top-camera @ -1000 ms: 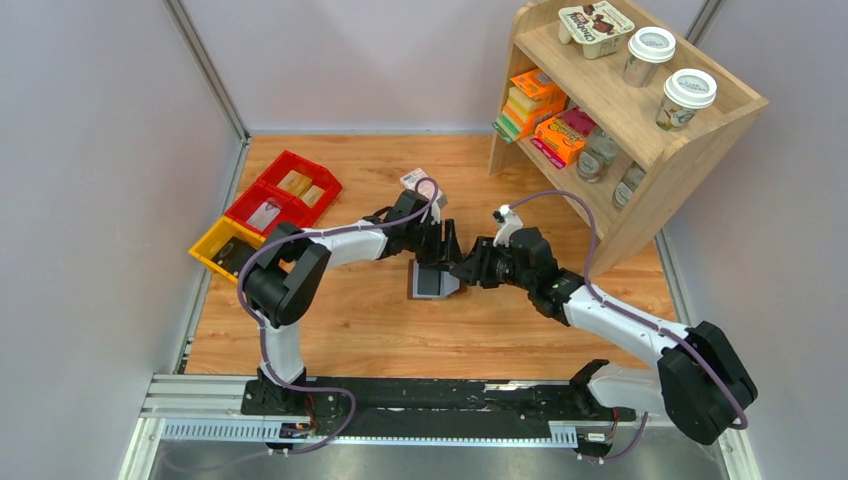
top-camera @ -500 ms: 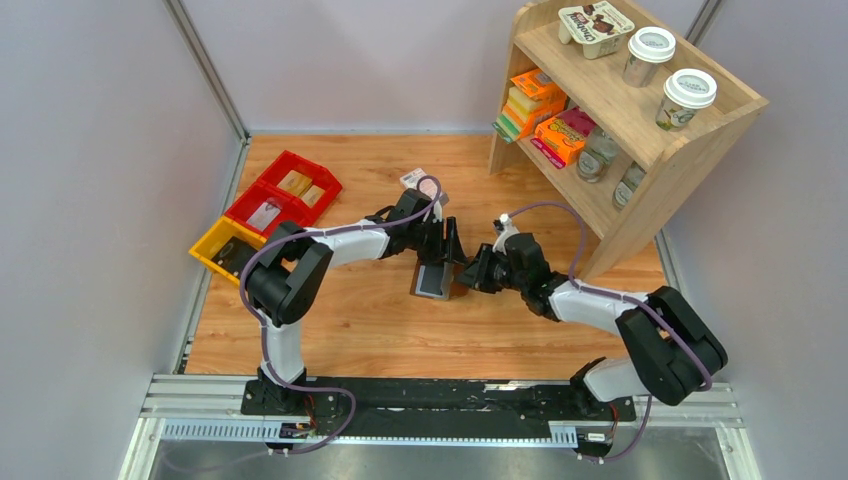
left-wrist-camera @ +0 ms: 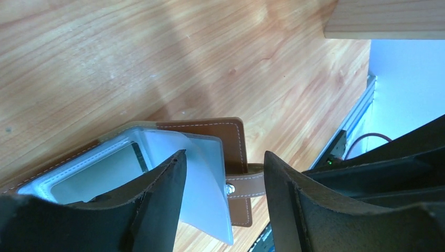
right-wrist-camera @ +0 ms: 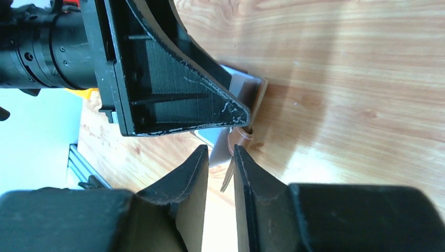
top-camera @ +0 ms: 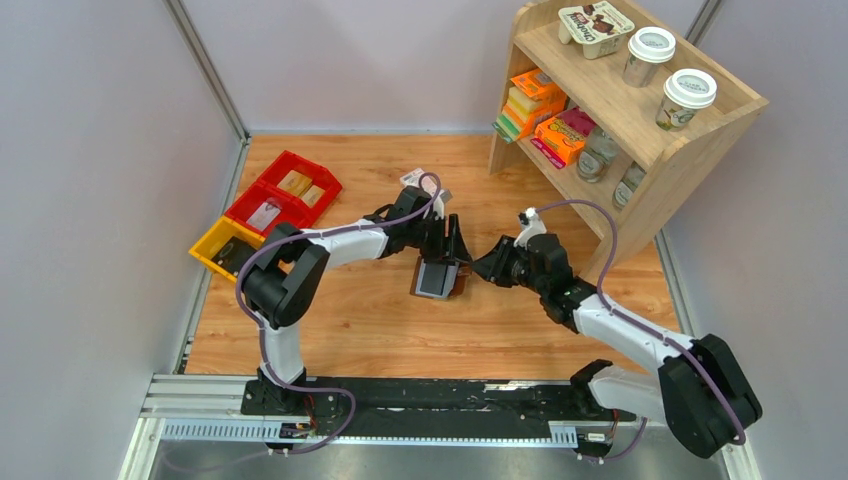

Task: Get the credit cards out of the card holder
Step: Remove the credit card from the card holder.

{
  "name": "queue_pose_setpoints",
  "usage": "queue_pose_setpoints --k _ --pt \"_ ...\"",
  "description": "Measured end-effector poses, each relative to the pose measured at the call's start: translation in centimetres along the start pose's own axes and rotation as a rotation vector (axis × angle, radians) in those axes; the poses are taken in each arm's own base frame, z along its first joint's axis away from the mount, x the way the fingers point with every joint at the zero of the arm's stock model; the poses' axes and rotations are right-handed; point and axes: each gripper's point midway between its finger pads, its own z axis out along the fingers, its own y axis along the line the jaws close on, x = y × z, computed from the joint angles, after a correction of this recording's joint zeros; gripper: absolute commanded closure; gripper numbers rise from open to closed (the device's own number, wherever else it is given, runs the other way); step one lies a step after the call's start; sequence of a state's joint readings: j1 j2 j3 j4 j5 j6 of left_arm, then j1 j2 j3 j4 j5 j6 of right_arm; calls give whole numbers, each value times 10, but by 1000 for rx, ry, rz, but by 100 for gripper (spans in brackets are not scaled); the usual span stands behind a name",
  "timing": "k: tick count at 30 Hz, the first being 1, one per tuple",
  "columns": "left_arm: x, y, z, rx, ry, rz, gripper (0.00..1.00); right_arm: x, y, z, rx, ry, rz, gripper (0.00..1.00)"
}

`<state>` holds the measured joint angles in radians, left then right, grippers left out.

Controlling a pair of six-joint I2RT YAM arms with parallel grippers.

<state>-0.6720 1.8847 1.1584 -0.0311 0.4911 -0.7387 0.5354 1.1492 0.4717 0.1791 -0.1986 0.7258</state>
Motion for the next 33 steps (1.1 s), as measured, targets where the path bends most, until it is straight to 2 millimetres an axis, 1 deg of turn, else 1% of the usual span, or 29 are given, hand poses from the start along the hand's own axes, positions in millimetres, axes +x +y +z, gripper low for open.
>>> queue_pose_setpoints --k 3,7,11,14,18,26,28,33 --pt "1 -6 0 28 7 0 39 -5 -2 -5 15 -21 -18 70" --pt "2 -13 2 67 18 -3 45 -1 -9 -8 40 -3 -39 71" --pt "7 -14 15 97 46 -12 48 3 -7 -9 17 24 -55 72" --pt "16 -7 26 100 78 -26 48 8 -5 -8 -9 55 -58 74" --pt "26 6 37 87 107 -45 48 14 -13 -1 -23 103 -28 77" --pt "24 7 39 92 98 -36 48 23 -27 19 -54 172 85 83" --pt "23 8 40 87 90 -34 48 28 -30 23 -61 188 105 84" --pt "20 10 39 72 68 -32 48 48 -41 34 -63 247 157 87"
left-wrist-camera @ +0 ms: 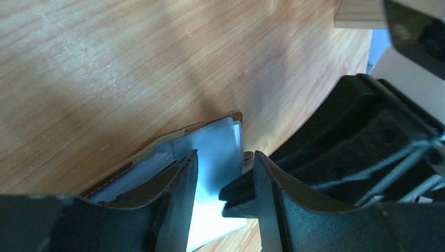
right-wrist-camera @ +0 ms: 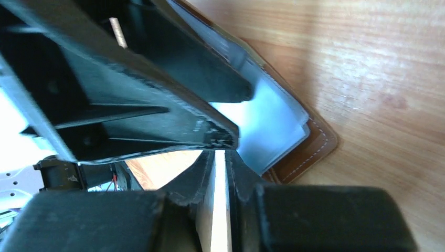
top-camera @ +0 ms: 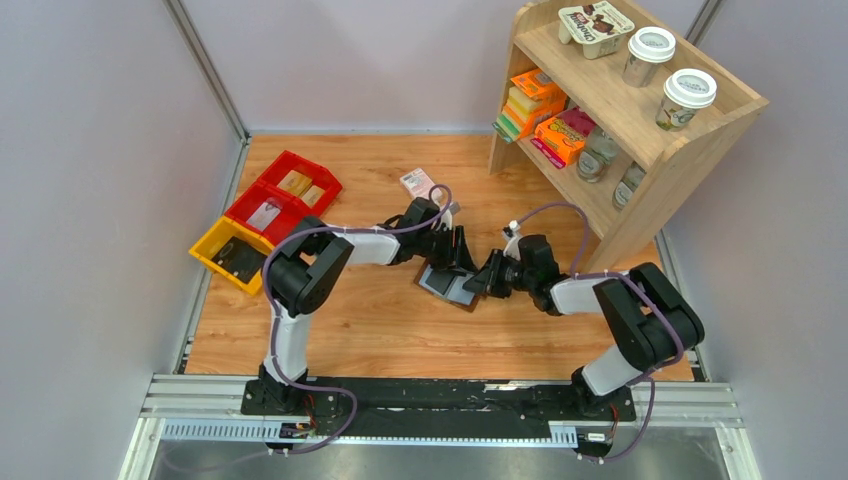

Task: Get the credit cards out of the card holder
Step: Remove the credit card from the card holder.

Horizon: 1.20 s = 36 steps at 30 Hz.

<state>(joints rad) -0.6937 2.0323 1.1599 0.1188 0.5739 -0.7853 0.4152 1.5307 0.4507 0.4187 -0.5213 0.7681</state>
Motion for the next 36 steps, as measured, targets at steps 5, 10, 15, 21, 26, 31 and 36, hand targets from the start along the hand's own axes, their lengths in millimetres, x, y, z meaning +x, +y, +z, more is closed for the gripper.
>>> queue_pose_setpoints --k 5,10,15,21,26,31,36 --pt "-3 7 -9 -15 -32 -13 45 13 -15 9 18 50 42 91" --pt "-14 19 -26 -70 -66 -9 44 11 -15 11 17 59 51 92" --pt "-11 36 -41 -153 -69 18 44 2 -13 18 51 79 15 92" --pt "12 55 -70 -230 -90 14 44 -6 0 37 72 128 -80 92" --pt "25 66 -95 -303 -111 31 43 -7 16 46 75 170 -143 91" --pt "27 65 -124 -381 -144 93 43 -9 39 52 55 187 -202 91" --pt "23 49 -138 -379 -151 164 44 2 49 55 44 217 -236 90"
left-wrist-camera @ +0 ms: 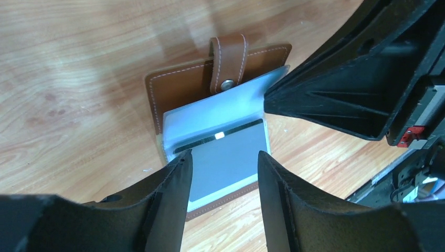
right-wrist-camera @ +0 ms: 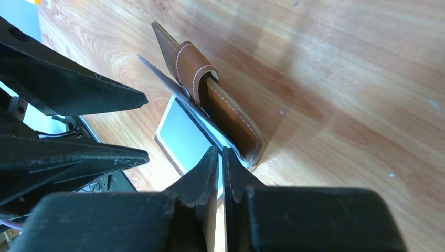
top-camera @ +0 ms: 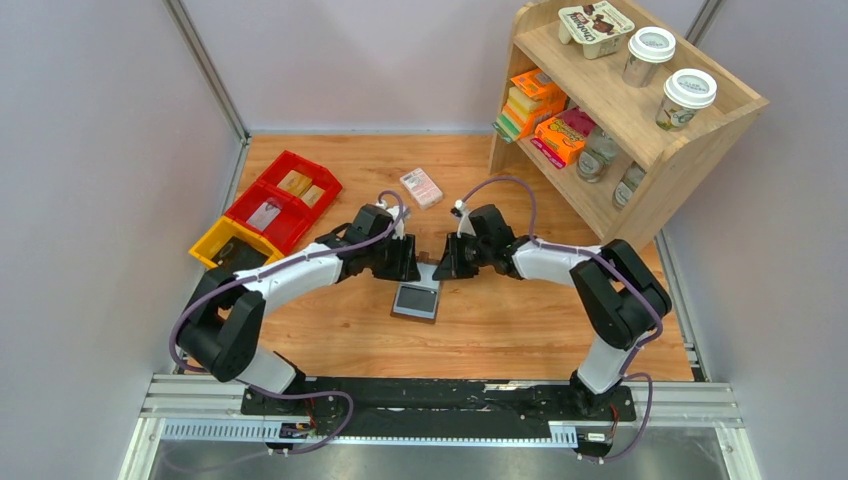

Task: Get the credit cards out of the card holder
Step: Remove the credit card from the card holder.

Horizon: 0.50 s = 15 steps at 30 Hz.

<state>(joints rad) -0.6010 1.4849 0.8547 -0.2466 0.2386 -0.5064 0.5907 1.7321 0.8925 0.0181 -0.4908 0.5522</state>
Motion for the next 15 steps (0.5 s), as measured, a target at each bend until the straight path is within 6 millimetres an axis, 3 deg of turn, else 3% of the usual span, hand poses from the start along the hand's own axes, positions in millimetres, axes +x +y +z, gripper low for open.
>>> queue_pose_setpoints --k 10,15 --pt "40 3 6 -21 156 50 50 13 17 11 -28 56 -53 77" --pt "54 11 12 -59 211 74 56 20 10 16 -10 87 -72 71"
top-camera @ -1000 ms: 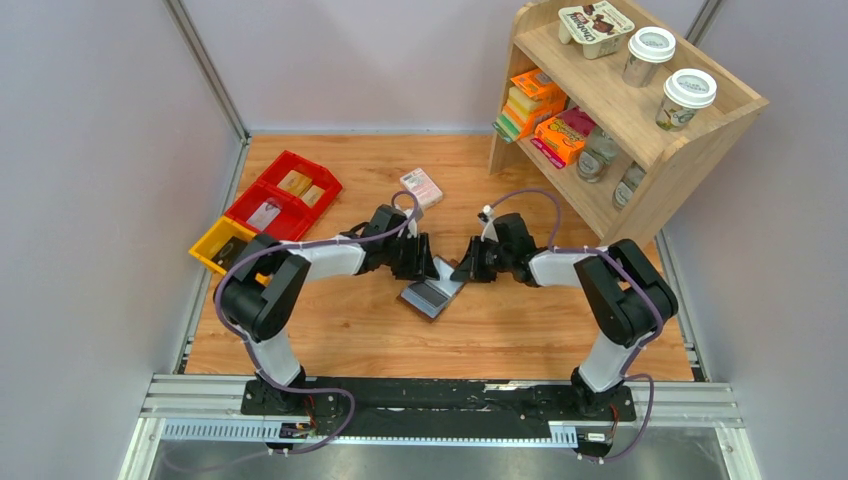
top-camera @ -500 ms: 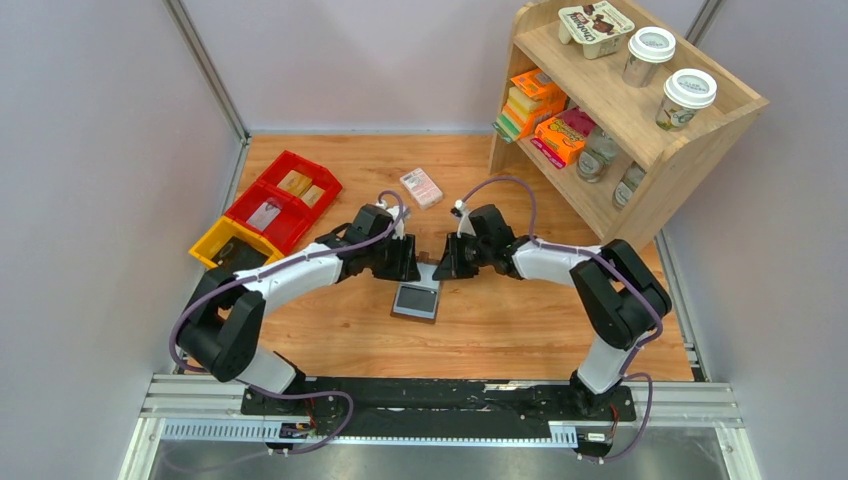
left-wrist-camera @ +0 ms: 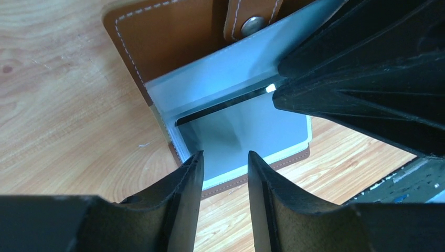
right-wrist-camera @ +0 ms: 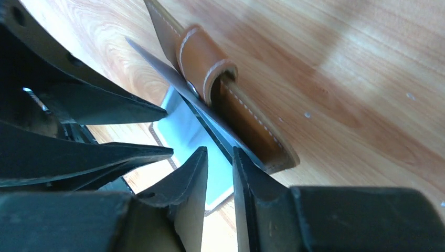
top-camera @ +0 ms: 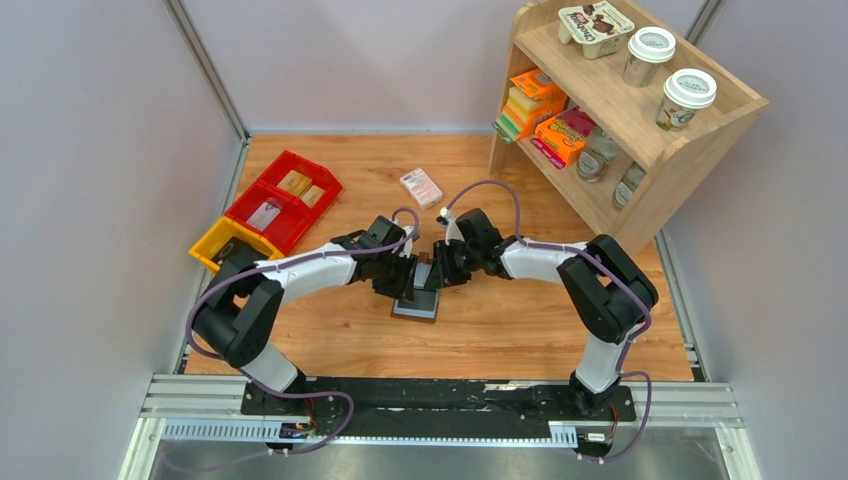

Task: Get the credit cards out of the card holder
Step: Remove the credit card from the card holder.

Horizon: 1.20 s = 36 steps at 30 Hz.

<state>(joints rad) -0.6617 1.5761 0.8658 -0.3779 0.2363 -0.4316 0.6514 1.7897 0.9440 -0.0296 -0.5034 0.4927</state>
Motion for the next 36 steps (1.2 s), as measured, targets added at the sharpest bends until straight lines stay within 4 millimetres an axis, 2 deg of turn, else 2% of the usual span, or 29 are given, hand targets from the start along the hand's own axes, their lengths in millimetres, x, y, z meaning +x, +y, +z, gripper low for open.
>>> queue_pose_setpoints --k 6,9,14,19,22,26,30,32,36 --pt "-8 10 3 -76 -5 14 59 12 -8 0 21 34 7 70" --pt "-19 24 9 -166 -27 36 60 24 -10 -4 24 50 24 70" --pt "-38 38 12 -261 -59 76 54 33 -5 -7 12 65 38 69" --pt "-45 44 1 -306 -94 91 51 35 0 -7 7 79 56 64" --pt "-48 38 -18 -291 -144 90 51 25 7 -9 5 72 51 64" --pt "-46 29 -41 -253 -192 77 51 -6 25 -12 -10 29 9 64" --pt "-32 20 -46 -196 -168 46 52 -32 37 -11 -22 -3 -53 63" --pt "-23 14 -43 -157 -137 30 54 -33 35 -8 -15 6 -69 63" --pt "-9 5 -33 -87 -79 -4 57 -18 19 1 17 68 -66 63"
